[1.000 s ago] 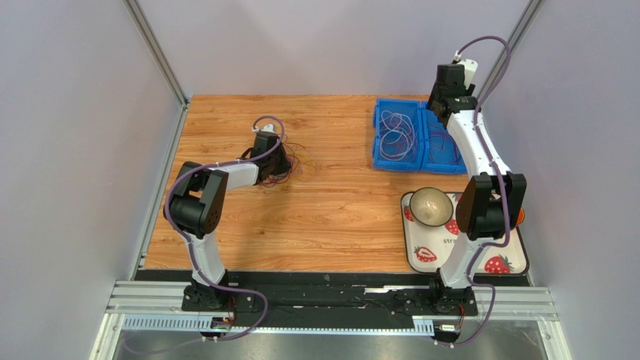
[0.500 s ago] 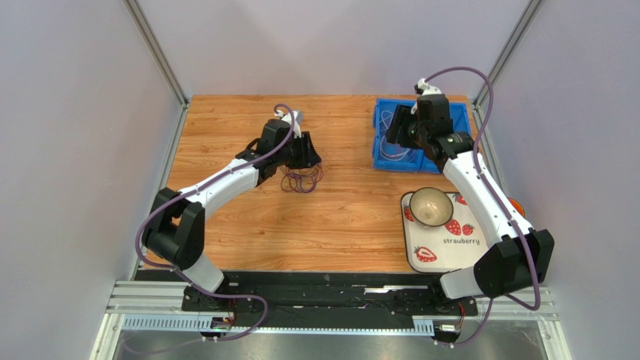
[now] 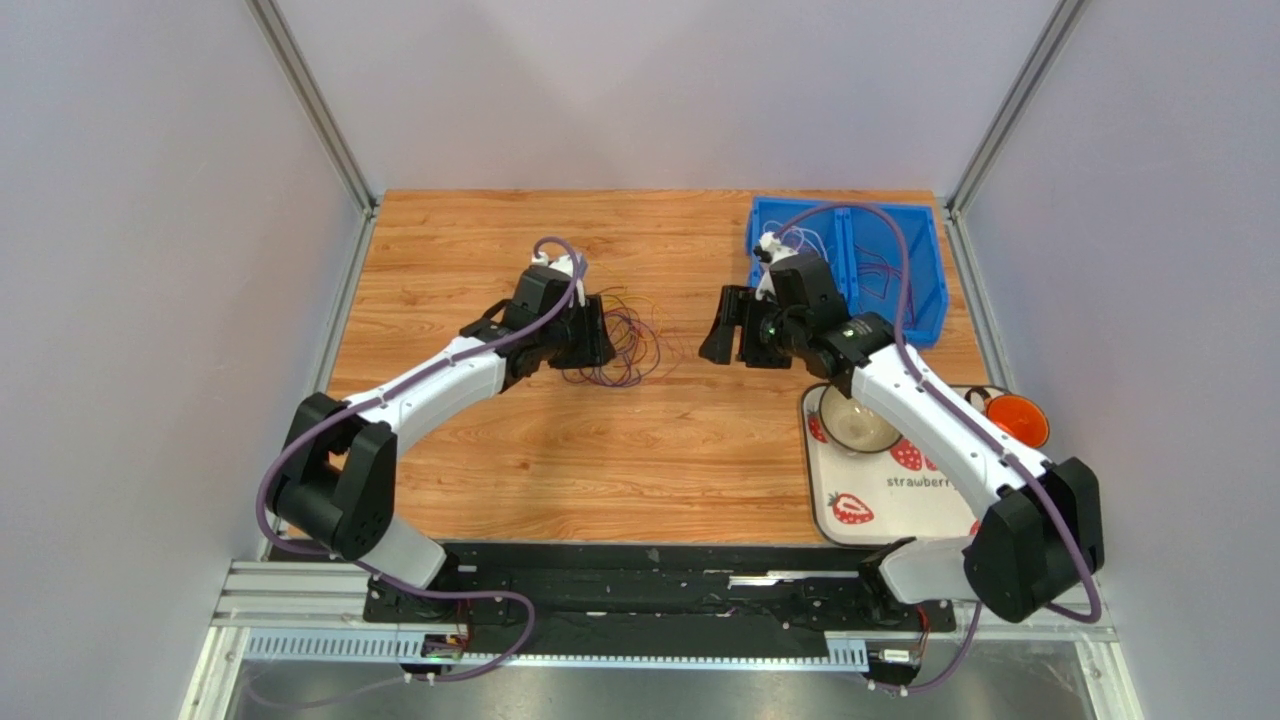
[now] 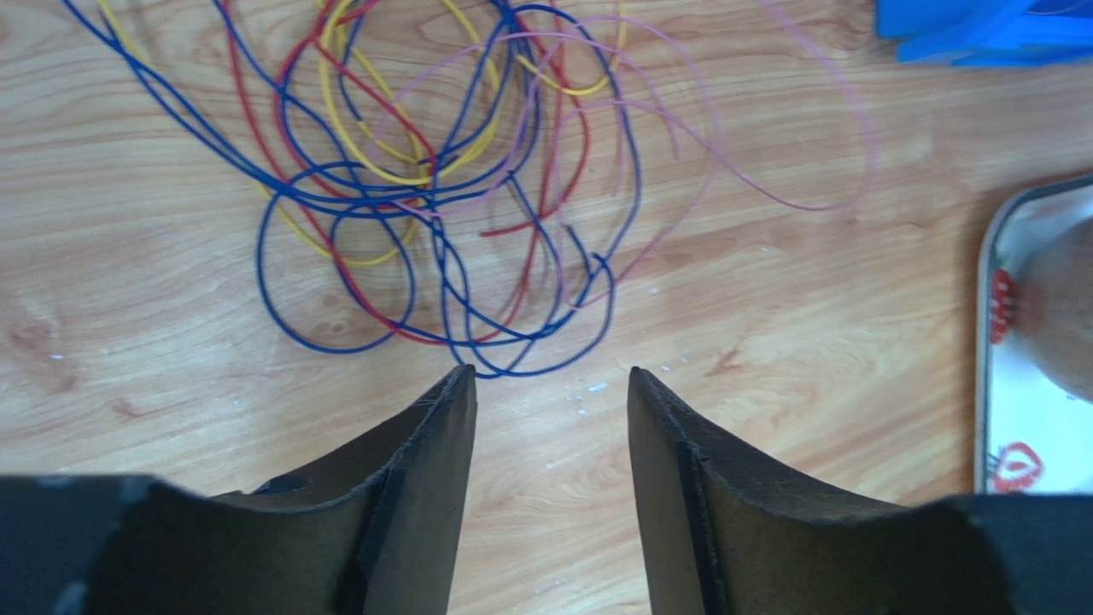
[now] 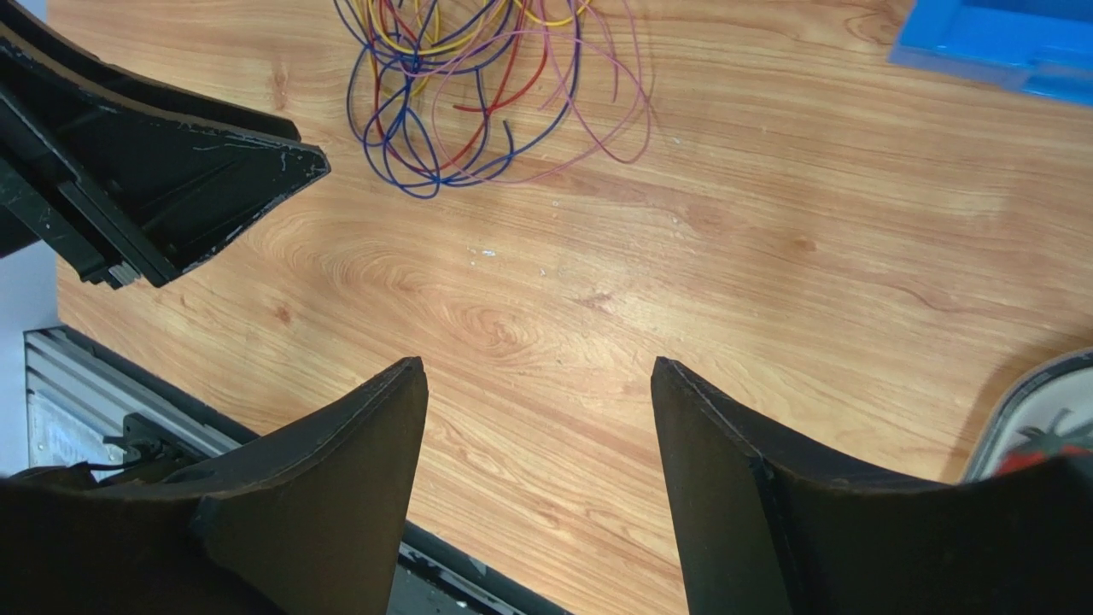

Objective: Untangle the cables

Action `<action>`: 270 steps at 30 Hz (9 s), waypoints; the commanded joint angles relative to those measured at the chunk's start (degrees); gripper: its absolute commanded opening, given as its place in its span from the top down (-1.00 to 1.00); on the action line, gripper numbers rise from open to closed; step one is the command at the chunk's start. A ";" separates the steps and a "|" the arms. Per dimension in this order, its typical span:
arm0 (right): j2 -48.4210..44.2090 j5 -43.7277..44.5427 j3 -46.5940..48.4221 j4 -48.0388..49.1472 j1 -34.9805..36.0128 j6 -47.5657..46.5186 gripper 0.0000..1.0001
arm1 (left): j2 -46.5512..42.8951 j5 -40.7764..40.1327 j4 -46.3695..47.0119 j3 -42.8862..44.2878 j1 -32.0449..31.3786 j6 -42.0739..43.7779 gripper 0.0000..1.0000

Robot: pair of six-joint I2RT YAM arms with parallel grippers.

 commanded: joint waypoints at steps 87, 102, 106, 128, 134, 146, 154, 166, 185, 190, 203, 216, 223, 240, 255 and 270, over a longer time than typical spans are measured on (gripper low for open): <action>26.66 31.51 45.26 -17.71 9.45 -19.86 1.00 | 14.66 -5.12 14.62 0.91 0.41 -1.23 0.48; 14.97 38.02 59.14 -19.65 9.54 -21.53 1.00 | 15.72 -7.41 13.56 2.41 -0.03 -1.14 0.53; 12.42 42.49 58.54 -17.02 9.37 -23.64 1.00 | 14.14 -7.50 15.40 -0.13 -0.12 -1.32 0.53; 13.82 45.41 49.40 -12.79 -11.81 -18.90 1.00 | 6.76 -8.11 23.41 -8.32 -0.12 -1.93 0.42; 15.49 43.91 46.41 -11.65 -18.31 -16.00 1.00 | 6.32 -8.11 23.94 -8.93 -0.12 -2.02 0.42; 22.51 43.56 46.05 -11.12 -25.26 -13.01 1.00 | 6.32 -8.29 23.85 -8.93 -0.12 -2.02 0.42; 31.20 40.05 52.35 -14.36 -30.09 -8.63 0.70 | 6.58 -8.29 23.93 -8.67 -0.12 -1.93 0.43; 32.01 36.44 53.43 -19.56 -31.77 -4.48 -0.99 | 7.11 -8.20 23.41 -7.97 -0.12 -1.76 0.43; 16.73 24.67 34.65 -14.73 -22.98 -2.55 -0.96 | 8.16 -12.59 16.47 -5.68 -0.73 -4.30 0.21; 10.05 23.52 28.83 -13.32 -21.57 -2.55 -0.96 | 6.84 -12.86 16.11 -7.79 -1.26 -7.47 0.31; -2.52 22.91 18.37 -12.62 -21.57 -3.52 -0.96 | 10.27 -15.85 9.78 -2.08 -3.37 -6.59 0.90; -8.50 13.68 12.92 -12.18 -15.44 -1.85 -0.94 | -6.60 -14.89 -12.62 19.08 -4.33 0.88 1.00; -9.38 13.41 12.39 -12.18 -8.39 -1.06 -0.93 | -6.43 -6.10 -21.50 42.02 -6.18 5.62 1.00; -21.07 -5.46 -2.44 0.81 -6.89 -1.67 -0.88 | -12.24 4.00 3.54 21.30 -9.52 6.78 1.00; -23.36 -3.38 -13.54 0.92 -5.58 2.81 -0.82 | -7.75 11.67 17.78 -3.82 -11.01 -1.67 1.00; -12.65 6.99 -13.80 4.08 12.08 5.01 -0.78 | -11.70 -3.53 15.69 -25.37 -13.48 -11.78 0.96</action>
